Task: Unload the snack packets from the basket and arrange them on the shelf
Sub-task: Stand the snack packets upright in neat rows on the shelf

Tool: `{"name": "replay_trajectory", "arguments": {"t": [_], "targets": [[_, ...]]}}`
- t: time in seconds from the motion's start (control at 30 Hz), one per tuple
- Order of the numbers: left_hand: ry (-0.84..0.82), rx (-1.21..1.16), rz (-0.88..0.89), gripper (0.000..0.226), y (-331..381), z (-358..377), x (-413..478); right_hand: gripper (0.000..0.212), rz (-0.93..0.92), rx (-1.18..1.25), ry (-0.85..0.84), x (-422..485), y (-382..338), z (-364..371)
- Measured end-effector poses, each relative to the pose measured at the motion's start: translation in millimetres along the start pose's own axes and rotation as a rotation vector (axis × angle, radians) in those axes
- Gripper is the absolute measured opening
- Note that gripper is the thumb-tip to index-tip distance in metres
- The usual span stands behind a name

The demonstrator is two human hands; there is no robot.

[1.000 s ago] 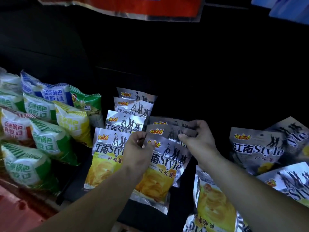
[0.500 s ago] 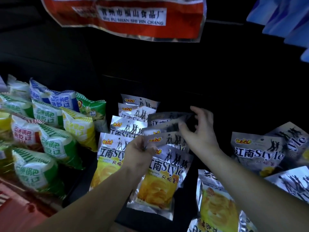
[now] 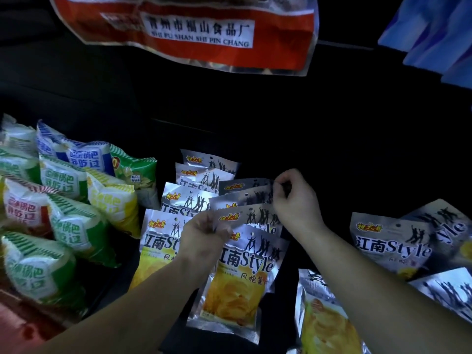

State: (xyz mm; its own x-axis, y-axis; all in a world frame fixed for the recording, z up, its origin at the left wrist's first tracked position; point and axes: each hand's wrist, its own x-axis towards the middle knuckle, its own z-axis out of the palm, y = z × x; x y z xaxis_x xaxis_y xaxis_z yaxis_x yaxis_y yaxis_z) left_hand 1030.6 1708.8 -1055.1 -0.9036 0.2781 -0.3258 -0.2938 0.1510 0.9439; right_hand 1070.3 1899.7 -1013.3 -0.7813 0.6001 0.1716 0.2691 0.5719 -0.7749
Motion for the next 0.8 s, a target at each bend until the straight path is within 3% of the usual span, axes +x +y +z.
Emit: {"name": "replay_trajectory", "arguments": {"t": [0.17, 0.37, 0.5, 0.7, 0.8], "targets": [[-0.063, 0.009, 0.015, 0.012, -1, 1, -7, 0.005, 0.045, 0.205, -0.097, -11, -1, -13], [-0.050, 0.020, -0.023, 0.017, -3, 6, -8, 0.008, 0.121, 0.259, -0.021, -8, 8, -27], [-0.045, 0.018, -0.021, 0.028, 1, 18, 5, 0.018, 0.151, 0.190, 0.029, -4, 16, -29], [-0.057, -0.022, -0.025, 0.025, 10, 40, 20, 0.031, -0.011, -0.031, 0.239, -27, 24, -45], [-0.022, -0.033, 0.003, 0.023, 3, 45, 21, 0.043, 0.311, 0.088, 0.148, -55, 27, -37]]}}
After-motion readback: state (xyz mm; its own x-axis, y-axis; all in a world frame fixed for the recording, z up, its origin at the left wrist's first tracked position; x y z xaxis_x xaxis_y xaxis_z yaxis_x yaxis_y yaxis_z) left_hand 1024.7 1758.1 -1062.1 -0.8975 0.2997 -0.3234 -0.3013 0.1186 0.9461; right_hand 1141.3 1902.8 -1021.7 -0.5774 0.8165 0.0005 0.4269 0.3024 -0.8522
